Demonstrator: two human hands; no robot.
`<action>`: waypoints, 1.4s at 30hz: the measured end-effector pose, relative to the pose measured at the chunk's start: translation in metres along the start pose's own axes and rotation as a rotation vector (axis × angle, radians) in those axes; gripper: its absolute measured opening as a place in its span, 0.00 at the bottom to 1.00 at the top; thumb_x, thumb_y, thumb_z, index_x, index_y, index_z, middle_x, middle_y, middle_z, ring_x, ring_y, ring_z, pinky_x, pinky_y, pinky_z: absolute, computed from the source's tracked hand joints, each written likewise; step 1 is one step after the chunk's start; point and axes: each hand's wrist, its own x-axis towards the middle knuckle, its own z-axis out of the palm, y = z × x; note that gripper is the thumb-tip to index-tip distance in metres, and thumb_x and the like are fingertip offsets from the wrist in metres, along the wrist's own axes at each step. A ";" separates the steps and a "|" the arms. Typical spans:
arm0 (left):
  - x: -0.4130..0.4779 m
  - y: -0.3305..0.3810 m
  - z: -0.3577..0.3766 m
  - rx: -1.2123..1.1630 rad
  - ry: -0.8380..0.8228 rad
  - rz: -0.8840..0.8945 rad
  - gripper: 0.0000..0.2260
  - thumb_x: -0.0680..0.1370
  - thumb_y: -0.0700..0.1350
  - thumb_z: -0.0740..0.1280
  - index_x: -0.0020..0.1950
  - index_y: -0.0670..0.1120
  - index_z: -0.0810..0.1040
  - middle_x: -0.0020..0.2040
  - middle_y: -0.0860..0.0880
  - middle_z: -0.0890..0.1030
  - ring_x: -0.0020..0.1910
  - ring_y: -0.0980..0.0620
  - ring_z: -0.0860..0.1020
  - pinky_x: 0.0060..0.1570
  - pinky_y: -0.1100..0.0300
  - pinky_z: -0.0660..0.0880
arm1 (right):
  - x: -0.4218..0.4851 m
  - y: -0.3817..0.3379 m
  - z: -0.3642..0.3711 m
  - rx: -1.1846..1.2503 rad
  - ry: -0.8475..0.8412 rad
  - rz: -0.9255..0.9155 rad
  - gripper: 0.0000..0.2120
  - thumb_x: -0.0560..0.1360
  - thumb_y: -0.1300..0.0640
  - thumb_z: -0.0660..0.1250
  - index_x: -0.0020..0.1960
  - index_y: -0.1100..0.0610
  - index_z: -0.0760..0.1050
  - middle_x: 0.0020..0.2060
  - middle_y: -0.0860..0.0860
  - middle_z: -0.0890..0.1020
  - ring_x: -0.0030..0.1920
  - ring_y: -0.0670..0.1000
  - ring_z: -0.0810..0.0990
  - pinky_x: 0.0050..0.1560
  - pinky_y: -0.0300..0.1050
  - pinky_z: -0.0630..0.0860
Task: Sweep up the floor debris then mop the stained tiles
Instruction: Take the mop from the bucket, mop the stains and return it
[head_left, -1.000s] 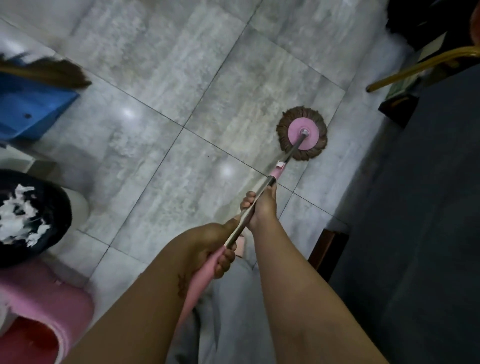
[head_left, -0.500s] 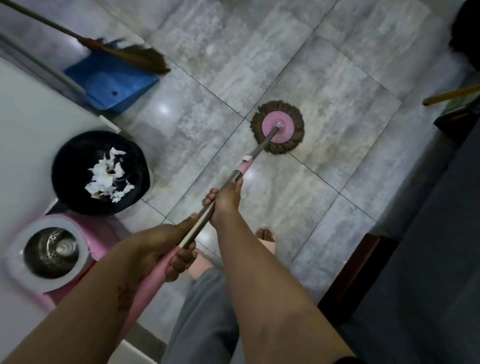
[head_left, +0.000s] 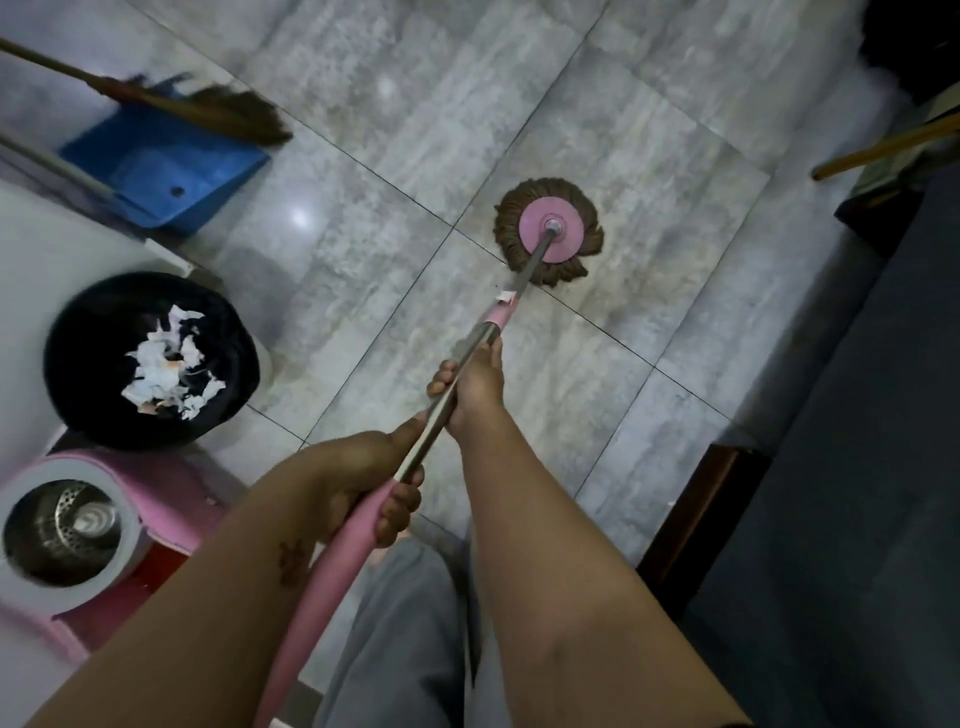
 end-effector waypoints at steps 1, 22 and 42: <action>0.004 0.005 0.010 0.031 0.002 -0.007 0.27 0.74 0.70 0.61 0.35 0.45 0.68 0.23 0.48 0.66 0.18 0.52 0.64 0.20 0.66 0.65 | 0.003 -0.008 -0.011 0.016 0.017 -0.008 0.19 0.84 0.46 0.52 0.74 0.36 0.59 0.28 0.50 0.67 0.20 0.47 0.66 0.21 0.36 0.65; -0.042 -0.079 -0.066 0.010 0.050 -0.043 0.27 0.74 0.68 0.61 0.33 0.45 0.70 0.25 0.49 0.67 0.18 0.53 0.65 0.21 0.68 0.63 | -0.049 0.104 0.021 -0.109 0.117 -0.012 0.19 0.82 0.41 0.52 0.72 0.36 0.62 0.26 0.49 0.67 0.20 0.47 0.66 0.23 0.37 0.66; -0.080 -0.048 -0.092 0.368 0.259 0.127 0.11 0.82 0.47 0.62 0.62 0.44 0.70 0.41 0.41 0.79 0.28 0.48 0.78 0.26 0.55 0.77 | -0.003 0.057 0.012 -2.018 -0.256 -1.056 0.22 0.79 0.54 0.65 0.72 0.48 0.70 0.76 0.53 0.64 0.77 0.55 0.58 0.71 0.51 0.61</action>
